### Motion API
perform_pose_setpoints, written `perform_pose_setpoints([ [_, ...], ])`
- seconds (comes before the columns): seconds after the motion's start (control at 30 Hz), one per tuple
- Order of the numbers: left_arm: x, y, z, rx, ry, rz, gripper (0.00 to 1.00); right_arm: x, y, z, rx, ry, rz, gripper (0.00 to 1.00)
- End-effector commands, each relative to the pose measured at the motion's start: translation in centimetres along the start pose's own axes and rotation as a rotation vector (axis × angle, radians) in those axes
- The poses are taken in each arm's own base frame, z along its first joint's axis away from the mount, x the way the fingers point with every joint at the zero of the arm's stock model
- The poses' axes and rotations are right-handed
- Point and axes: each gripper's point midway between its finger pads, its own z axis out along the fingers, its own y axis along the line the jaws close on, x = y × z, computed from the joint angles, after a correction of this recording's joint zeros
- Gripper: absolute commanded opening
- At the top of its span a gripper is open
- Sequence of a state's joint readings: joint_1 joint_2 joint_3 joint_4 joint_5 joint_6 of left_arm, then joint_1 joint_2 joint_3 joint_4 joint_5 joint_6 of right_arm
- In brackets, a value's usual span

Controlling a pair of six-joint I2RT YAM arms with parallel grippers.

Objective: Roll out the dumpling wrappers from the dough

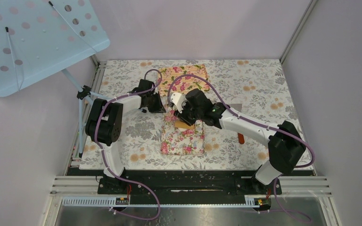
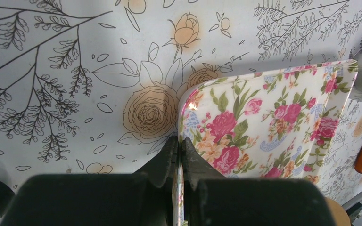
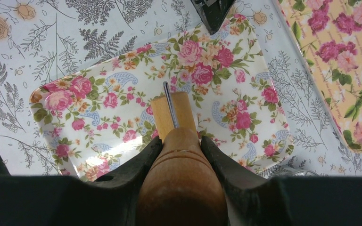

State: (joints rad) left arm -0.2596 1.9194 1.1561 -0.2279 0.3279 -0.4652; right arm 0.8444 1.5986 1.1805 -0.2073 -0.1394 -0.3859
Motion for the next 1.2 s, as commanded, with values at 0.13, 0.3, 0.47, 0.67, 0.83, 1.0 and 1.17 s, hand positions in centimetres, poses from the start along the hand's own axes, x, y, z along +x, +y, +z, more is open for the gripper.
perform_pose_setpoints([
  [0.13,0.9,2.2,0.7,-0.066,0.008,-0.004,0.00,1.9,0.3,1.7,-0.004,0.047,-0.017,0.00],
  [0.3,0.8,2.2,0.7,-0.064,0.008,-0.003,0.00,3.6,1.0,2.1,-0.043,0.102,-0.033,0.00],
  [0.47,0.9,2.2,0.8,-0.063,0.011,-0.004,0.00,4.9,1.5,2.1,-0.074,0.150,-0.051,0.00],
  [0.67,0.8,2.2,0.7,-0.064,0.009,-0.005,0.00,6.1,2.6,1.9,-0.133,0.186,-0.066,0.00],
  [0.83,0.8,2.3,0.7,-0.064,0.012,-0.007,0.00,6.7,3.2,1.7,-0.166,0.205,-0.070,0.00],
  [1.0,0.8,2.3,0.8,-0.062,0.012,-0.008,0.00,7.2,3.7,1.7,-0.195,0.219,-0.074,0.00],
  [1.17,0.7,2.3,0.8,-0.061,0.013,-0.007,0.00,7.3,4.7,1.2,-0.252,0.218,-0.084,0.00],
])
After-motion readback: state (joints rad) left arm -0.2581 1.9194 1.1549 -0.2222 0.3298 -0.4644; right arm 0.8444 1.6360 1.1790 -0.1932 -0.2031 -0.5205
